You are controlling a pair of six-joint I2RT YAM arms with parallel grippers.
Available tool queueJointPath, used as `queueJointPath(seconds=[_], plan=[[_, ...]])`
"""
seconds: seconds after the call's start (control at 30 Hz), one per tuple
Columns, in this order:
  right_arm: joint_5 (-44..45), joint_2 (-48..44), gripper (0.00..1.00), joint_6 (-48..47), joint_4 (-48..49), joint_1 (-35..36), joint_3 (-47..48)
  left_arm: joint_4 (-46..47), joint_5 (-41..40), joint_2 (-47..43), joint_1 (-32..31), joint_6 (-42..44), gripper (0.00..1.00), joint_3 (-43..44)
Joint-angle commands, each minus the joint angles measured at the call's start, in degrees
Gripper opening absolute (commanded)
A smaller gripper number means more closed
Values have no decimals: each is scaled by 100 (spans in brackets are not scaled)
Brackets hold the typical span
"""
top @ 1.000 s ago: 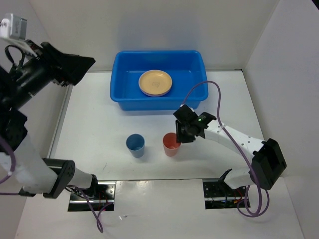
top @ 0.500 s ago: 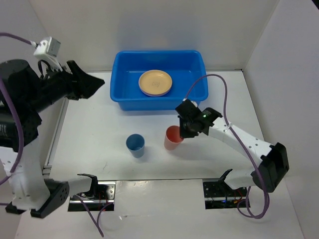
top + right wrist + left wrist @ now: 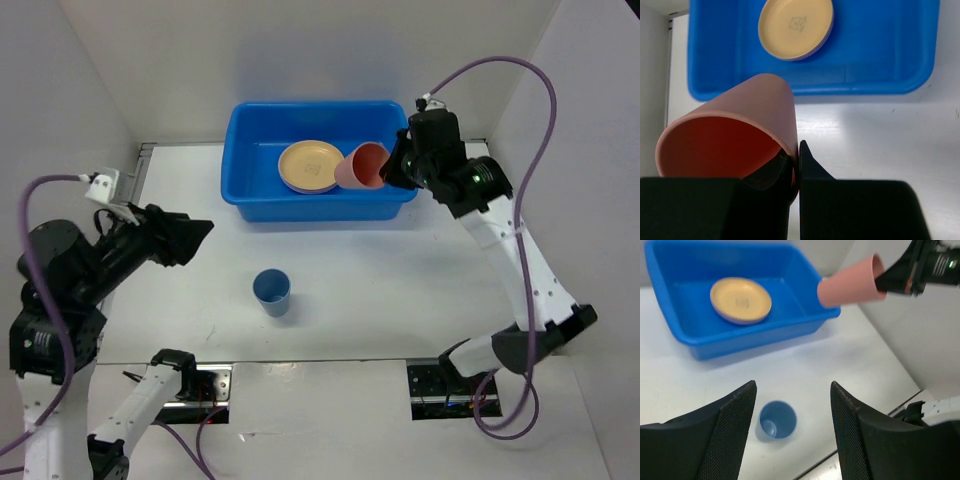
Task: Place the mixed dishes into the plastic bin
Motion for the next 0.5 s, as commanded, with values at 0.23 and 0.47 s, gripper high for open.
queueJointPath(seconds=[0.23, 0.47], plan=[[-312, 1903, 0, -530, 761, -1158, 593, -158, -418, 25, -12, 416, 69, -638], [-312, 2642, 0, -582, 937, -1414, 760, -308, -735, 456, -12, 706, 71, -751]])
